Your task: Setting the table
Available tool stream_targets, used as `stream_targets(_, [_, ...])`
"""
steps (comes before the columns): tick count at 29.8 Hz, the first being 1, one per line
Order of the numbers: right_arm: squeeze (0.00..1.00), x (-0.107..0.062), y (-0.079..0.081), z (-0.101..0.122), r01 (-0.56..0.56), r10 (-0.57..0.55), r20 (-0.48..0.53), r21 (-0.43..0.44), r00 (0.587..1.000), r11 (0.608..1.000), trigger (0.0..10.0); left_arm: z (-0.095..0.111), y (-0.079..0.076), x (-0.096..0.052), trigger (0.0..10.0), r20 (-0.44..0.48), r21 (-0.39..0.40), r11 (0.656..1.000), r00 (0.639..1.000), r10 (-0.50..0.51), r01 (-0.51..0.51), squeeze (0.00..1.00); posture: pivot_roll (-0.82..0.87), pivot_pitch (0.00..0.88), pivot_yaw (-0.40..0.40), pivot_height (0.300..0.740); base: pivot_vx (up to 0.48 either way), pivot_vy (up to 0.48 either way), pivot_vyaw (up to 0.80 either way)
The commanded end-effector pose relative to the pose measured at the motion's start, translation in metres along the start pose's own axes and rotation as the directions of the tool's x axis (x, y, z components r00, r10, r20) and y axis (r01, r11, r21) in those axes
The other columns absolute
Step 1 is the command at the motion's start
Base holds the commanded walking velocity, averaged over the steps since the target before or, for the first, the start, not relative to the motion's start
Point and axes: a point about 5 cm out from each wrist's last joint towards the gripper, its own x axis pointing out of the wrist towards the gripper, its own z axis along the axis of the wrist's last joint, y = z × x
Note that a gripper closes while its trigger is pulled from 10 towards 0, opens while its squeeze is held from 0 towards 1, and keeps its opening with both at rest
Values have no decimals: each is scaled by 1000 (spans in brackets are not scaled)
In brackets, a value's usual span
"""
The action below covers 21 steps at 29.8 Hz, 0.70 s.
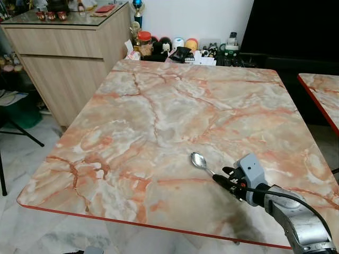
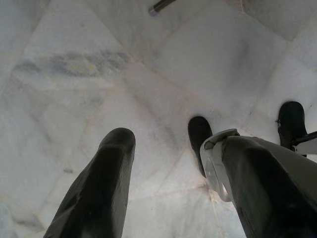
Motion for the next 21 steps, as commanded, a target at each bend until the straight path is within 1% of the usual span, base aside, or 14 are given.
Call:
stream_targets(1, [0,2,0,2,-2,2,6,-10,1000,1000,10000,-9,3,-3,10000,-33,17,1000,999,-2,2,0,21,25,28,740,0,0,0])
stream_targets(3, [0,6,-1,2,-4,4,2,-4,1000,1000,10000,-7,6,-2,10000,-30,18,1000,1000,4,-3,0,26,47,29,740,0,0,0])
stream_targets(5, [0,7,-1,3,-5,5,1,-3,1000,1000,10000,-7,7,-2,10000,-30,17,1000,1000,6,-5,0,26,47,29,740,0,0,0])
stream_targets(6, [0,8,0,3,-8,8,3,-3,1000,1000,10000,-6,9,-3,10000,-29,18,1000,999,13,-13,0,28,67,27,740,0,0,0])
stream_targets(8, [0,9,0,4,-7,7,7,2,1000,1000,10000,-7,10,-3,10000,-30,6,1000,999,23,-23,0,30,71,28,740,0,0,0])
stream_targets(15, [0,15,1,4,-23,23,18,-6,1000,1000,10000,-8,7,-3,10000,-35,4,1000,999,14,-14,0,36,120,29,740,0,0,0])
stream_targets(21, [0,19,-1,6,-35,35,19,-14,999,999,10000,-9,6,-3,10000,-39,2,1000,999,12,-12,0,40,127,27,740,0,0,0])
